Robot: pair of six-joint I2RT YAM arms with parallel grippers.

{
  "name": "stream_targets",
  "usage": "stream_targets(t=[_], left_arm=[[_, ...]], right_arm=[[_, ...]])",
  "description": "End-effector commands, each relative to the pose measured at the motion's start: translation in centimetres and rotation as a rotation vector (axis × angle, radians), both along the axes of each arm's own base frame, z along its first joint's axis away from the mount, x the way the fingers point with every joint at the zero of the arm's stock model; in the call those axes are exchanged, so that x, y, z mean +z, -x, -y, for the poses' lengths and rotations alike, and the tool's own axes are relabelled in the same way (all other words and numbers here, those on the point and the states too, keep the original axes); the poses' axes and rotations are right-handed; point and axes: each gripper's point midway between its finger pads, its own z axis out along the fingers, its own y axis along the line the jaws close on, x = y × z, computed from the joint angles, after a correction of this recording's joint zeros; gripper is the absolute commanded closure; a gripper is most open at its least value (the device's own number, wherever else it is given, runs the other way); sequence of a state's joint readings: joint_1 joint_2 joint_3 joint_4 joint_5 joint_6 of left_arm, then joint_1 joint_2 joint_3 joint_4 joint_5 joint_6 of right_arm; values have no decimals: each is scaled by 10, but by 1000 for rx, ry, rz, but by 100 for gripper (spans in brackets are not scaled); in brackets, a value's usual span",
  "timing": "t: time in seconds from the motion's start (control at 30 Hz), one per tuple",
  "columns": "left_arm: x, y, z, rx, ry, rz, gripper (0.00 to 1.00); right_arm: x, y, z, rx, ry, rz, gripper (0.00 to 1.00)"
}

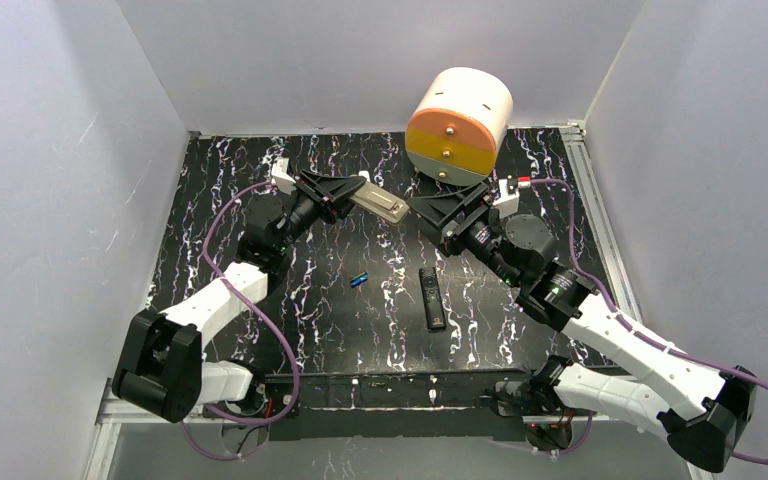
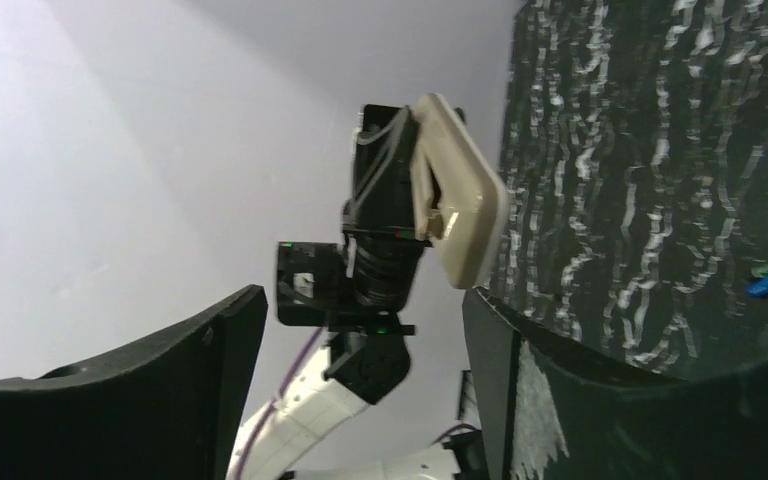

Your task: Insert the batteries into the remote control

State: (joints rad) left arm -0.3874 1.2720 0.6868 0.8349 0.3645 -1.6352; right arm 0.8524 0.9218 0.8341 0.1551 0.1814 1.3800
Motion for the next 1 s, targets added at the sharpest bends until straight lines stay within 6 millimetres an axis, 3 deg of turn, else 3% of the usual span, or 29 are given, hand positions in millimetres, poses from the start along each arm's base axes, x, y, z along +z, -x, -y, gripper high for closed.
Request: stream_targets(t=[0.0, 0.17, 0.43, 0.63, 0.73, 0.97], left_arm=[[26, 8, 1, -28, -19, 124, 100], [21, 19, 14, -141, -60, 148, 100], [14, 43, 28, -326, -93, 168, 100], [23, 51, 32, -395, -101, 209, 100], [27, 52, 32, -399, -104, 228, 100], [28, 54, 32, -407, -103, 233, 100]], right_arm=[[-14, 1, 12, -20, 185, 29, 17], [-33, 1, 8, 13, 266, 31, 5], [-23, -6, -8, 66, 198, 72, 1], [-33, 1, -23, 199, 209, 69, 9], [-38, 3, -28, 241, 194, 65, 18], [-38, 2, -22, 218, 133, 71, 31]])
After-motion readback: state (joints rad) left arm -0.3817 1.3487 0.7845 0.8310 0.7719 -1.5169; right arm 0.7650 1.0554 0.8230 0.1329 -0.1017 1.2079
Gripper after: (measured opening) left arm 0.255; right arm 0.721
